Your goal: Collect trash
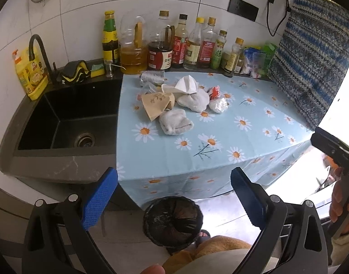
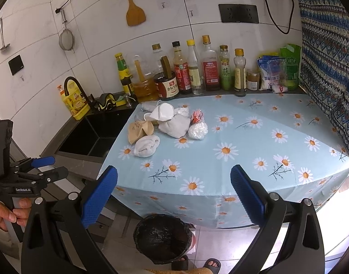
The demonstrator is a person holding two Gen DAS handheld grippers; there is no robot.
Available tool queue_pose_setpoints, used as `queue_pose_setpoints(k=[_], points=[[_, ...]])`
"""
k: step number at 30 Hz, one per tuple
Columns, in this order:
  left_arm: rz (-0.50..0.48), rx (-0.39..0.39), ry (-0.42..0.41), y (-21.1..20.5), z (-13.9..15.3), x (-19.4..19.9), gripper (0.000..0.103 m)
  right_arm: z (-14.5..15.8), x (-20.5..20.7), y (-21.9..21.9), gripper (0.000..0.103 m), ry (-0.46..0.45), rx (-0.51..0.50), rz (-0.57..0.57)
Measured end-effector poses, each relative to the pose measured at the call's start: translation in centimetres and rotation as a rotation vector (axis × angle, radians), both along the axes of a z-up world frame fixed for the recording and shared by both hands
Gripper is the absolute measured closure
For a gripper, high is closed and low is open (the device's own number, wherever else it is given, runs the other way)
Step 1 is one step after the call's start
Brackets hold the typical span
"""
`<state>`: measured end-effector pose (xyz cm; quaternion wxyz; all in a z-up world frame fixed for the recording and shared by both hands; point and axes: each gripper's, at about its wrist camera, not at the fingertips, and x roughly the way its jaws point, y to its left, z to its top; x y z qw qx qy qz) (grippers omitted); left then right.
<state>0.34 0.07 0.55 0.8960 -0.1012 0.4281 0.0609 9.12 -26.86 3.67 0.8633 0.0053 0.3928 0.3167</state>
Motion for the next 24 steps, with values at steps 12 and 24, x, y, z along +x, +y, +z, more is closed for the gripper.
queue_pose_setpoints(k=[12, 24], points=[[0.021, -0.027, 0.001, 0.18, -0.32, 0.19, 0.007, -0.11, 0.13, -0.13, 0.005, 0.008, -0.002, 0.001], [0.022, -0.033, -0.006, -0.26, -0.01, 0.13, 0.008, -0.15, 0.09, -0.24, 0.005, 0.017, 0.004, 0.01]])
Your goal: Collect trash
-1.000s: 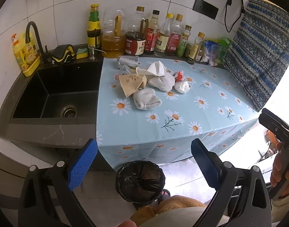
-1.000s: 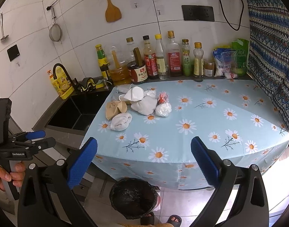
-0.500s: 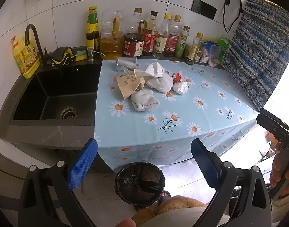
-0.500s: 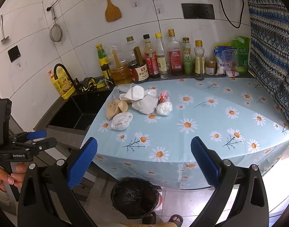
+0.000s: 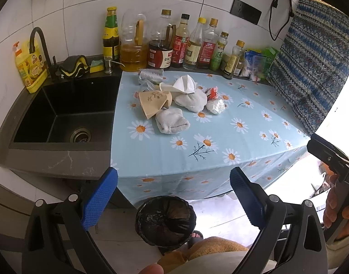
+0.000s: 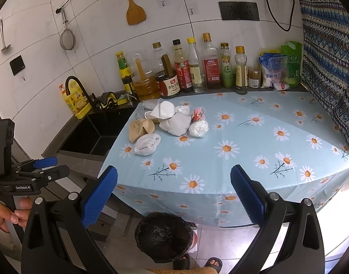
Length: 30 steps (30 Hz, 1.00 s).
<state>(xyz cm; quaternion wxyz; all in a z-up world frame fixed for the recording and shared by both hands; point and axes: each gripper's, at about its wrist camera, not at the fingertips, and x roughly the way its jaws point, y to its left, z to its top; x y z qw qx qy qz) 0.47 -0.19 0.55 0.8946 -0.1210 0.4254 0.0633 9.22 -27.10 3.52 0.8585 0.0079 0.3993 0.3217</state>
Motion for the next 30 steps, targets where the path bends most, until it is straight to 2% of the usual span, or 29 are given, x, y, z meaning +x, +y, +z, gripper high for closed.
queue_pose_setpoints(k=[8, 15, 22, 30], points=[[-0.007, -0.001, -0.003, -0.1, 0.0, -0.3, 0.008, -0.2, -0.5, 0.0, 0.005, 0.007, 0.005, -0.003], [-0.017, -0.044, -0.026, 0.3, 0.2, -0.7, 0.007, -0.1, -0.6, -0.1, 0.005, 0.006, 0.003, -0.003], [-0.039, -0.013, -0.033, -0.1, 0.5, -0.9, 0.007, 0.0, -1.1, 0.0, 0.005, -0.001, 0.0, -0.007], [-0.021, -0.077, -0.028, 0.9, -0.3, -0.7, 0.007, 0.0, -1.3, 0.5, 0.005, 0.011, -0.022, -0.014]])
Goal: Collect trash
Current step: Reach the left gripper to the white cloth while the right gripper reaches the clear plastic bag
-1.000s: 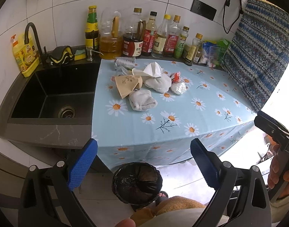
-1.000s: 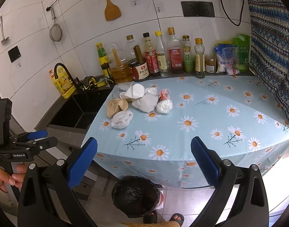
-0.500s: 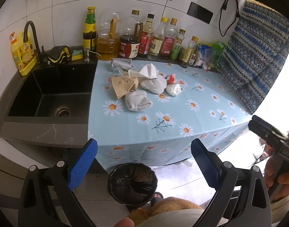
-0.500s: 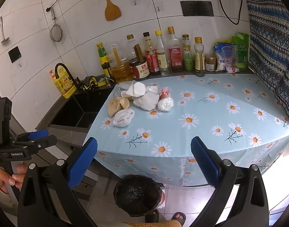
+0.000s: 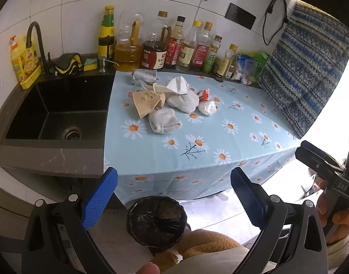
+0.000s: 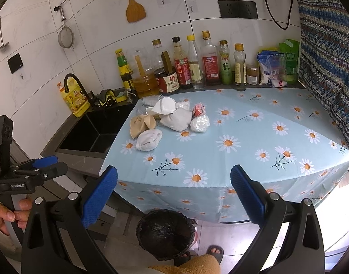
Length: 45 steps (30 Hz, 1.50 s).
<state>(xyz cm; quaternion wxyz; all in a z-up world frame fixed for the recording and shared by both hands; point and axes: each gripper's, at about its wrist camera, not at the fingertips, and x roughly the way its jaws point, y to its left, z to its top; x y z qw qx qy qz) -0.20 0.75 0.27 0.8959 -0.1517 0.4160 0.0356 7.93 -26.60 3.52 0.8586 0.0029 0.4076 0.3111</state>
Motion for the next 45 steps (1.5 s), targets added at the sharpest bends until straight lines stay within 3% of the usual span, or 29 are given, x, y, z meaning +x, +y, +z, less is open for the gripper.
queue_pose_setpoints(k=[17, 25, 30, 33, 37, 40, 42, 45], points=[[0.068, -0.109, 0.05, 2.2, -3.1, 4.8, 0.007, -3.6, 7.4, 3.7, 0.005, 0.053, -0.043, 0.096], [0.088, -0.174, 0.193, 3.0, -8.5, 9.5, 0.007, -7.9, 13.3, 5.6, 0.005, 0.081, -0.09, 0.134], [0.103, -0.198, 0.238, 3.6, -10.8, 12.7, 0.008, -10.8, 17.7, 6.6, 0.005, 0.228, -0.023, 0.183], [0.095, -0.213, 0.263, 3.6, -12.1, 14.7, 0.008, -11.8, 19.4, 7.5, 0.005, 0.209, -0.064, 0.2], [0.095, -0.175, 0.267, 3.6, -13.0, 16.8, 0.008, -13.1, 21.6, 8.6, 0.005, 0.188, -0.098, 0.22], [0.104, -0.17, 0.267, 3.9, -13.4, 18.5, 0.008, -14.5, 23.2, 9.3, 0.008, 0.199, -0.114, 0.237], [0.11, -0.166, 0.276, 4.1, -13.9, 19.5, 0.008, -15.4, 24.1, 9.7, 0.025, 0.205, -0.133, 0.25], [0.122, -0.131, 0.294, 4.2, -14.5, 20.8, 0.008, -16.7, 25.1, 10.5, 0.026, 0.226, -0.153, 0.262]])
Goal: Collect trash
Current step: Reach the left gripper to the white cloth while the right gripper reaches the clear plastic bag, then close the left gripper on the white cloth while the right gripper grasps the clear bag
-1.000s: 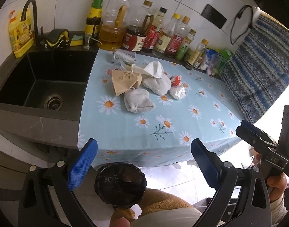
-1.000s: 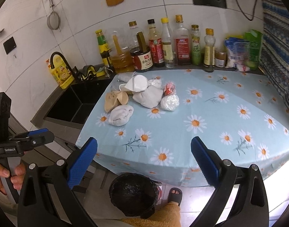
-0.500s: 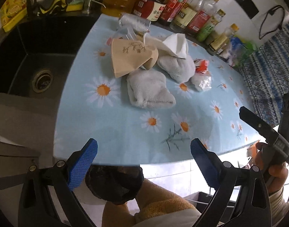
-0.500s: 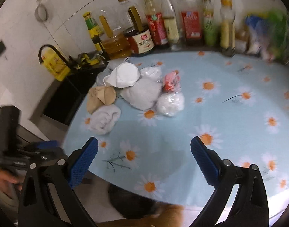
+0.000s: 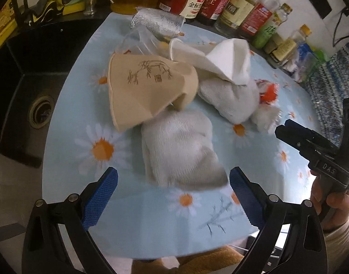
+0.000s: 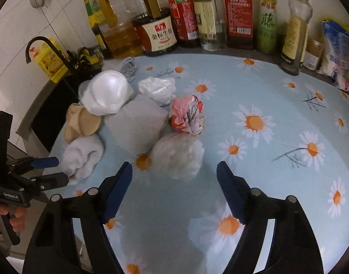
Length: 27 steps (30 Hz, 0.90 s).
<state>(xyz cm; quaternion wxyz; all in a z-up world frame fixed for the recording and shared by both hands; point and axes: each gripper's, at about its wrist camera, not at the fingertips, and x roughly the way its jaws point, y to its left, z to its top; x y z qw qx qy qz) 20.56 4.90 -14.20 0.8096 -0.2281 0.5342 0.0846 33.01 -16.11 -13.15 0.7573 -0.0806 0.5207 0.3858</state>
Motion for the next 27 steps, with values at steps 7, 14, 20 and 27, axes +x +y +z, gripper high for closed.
queue_pose_setpoints(k=[7, 14, 20, 27], points=[[-0.013, 0.014, 0.046, -0.2, -1.1, 2.0, 0.023, -2.0, 1.7, 1.1, 0.031, 0.033, -0.017, 0.03], [-0.038, 0.025, 0.059, -0.6, -1.2, 2.8, 0.05, -2.7, 2.0, 1.6, 0.054, 0.053, -0.021, 0.076], [-0.03, 0.008, 0.046, -0.9, -0.6, 2.4, 0.057, -2.1, 1.6, 0.7, 0.054, 0.058, -0.01, 0.062], [-0.061, -0.022, 0.015, -1.8, 0.1, 0.6, 0.059, -1.1, 0.3, -0.4, 0.054, 0.051, -0.012, 0.03]])
